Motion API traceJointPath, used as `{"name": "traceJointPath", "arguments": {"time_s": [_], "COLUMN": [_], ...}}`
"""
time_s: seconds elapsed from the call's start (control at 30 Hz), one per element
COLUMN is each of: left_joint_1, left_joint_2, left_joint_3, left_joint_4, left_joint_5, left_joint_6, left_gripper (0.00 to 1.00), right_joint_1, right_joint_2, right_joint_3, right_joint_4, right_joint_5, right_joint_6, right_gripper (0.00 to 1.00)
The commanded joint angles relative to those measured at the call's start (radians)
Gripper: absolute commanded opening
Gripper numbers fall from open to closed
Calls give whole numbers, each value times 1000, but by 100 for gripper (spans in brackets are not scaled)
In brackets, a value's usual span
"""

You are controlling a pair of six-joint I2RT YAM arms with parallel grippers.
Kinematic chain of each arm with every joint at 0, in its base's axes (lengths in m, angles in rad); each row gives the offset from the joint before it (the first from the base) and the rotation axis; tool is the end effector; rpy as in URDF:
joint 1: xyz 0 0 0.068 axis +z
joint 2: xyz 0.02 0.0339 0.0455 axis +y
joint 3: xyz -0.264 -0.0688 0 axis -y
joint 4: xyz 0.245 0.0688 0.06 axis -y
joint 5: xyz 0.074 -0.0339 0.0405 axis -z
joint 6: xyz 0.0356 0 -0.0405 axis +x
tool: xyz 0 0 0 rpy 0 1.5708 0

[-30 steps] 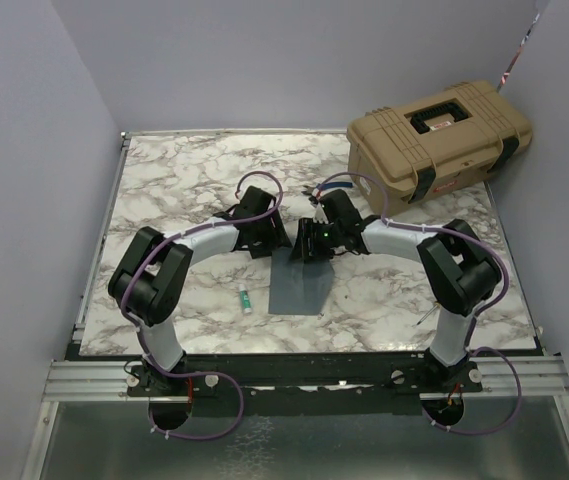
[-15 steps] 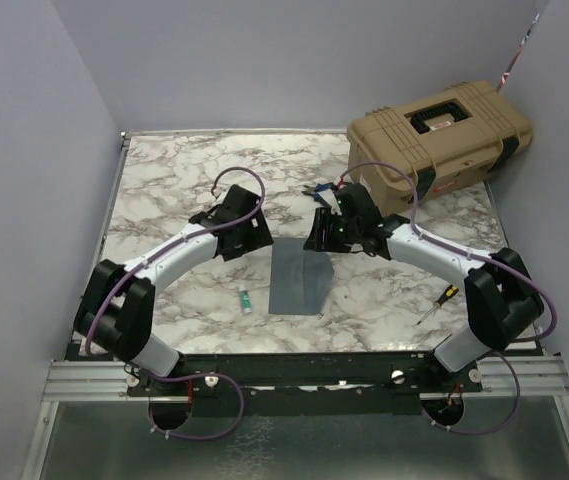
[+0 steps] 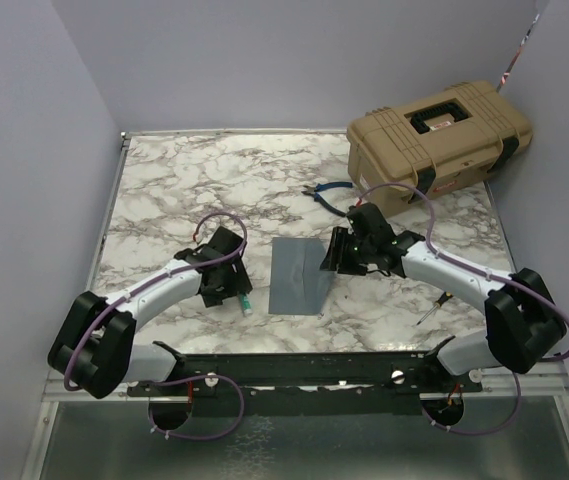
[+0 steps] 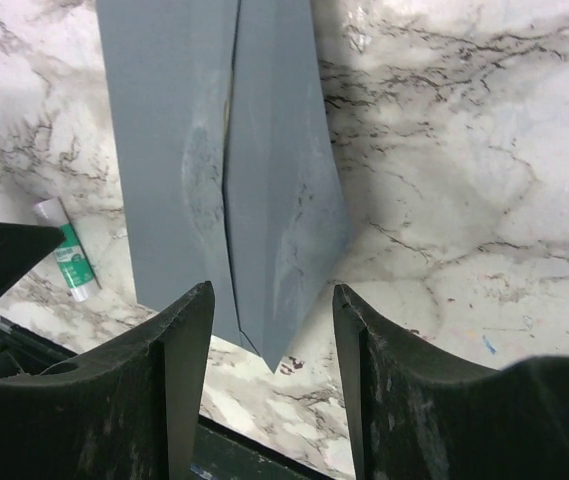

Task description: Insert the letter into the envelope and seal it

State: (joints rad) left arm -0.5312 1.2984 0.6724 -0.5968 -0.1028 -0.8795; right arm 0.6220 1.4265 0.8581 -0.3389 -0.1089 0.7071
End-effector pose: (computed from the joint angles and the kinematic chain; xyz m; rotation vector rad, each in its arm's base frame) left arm 0.1915 -0.1083 0.1700 -0.5107 2.7565 -0.2096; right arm 0.2320 0.1711 0.2073 0.0619 2.6049 0.6652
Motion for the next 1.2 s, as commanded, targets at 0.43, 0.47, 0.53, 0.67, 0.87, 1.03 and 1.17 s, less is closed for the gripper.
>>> {"name": "traceJointPath", "arguments": {"time_s": [0.43,0.47,0.53,0.67,0.87,1.03,1.17], "left_joint_1": [-144,-146,-146,-147,-146,-146,-146], "left_joint_2": [31,29,19,-22,-137,-203,-170], "left_joint_3": [-29,-18,16,112,192,231,281], "left_joint_4": [69,70,74,125,323,404,410], "left_joint_5": [-92,-100,-117,-96,240,368,426], "left_joint_6": [-52,-37,13,188,513,658,703], "left_gripper": [21,11,0,0,0,0,0], "right_joint_1": [7,7,7,7,7,7,6], "right_joint_2": [-55,-53,-55,-63,-48,-71,-66], "right_joint_3": [-26,-23,-7,48,198,314,405], "right_joint_4": [-48,-48,-49,-39,-34,-47,-78], "right_joint_5": [53,48,32,-83,-405,-430,-399], "right_joint_6": [25,24,16,-37,-134,-93,-76], "right_gripper": [55,55,55,56,67,75,77]}}
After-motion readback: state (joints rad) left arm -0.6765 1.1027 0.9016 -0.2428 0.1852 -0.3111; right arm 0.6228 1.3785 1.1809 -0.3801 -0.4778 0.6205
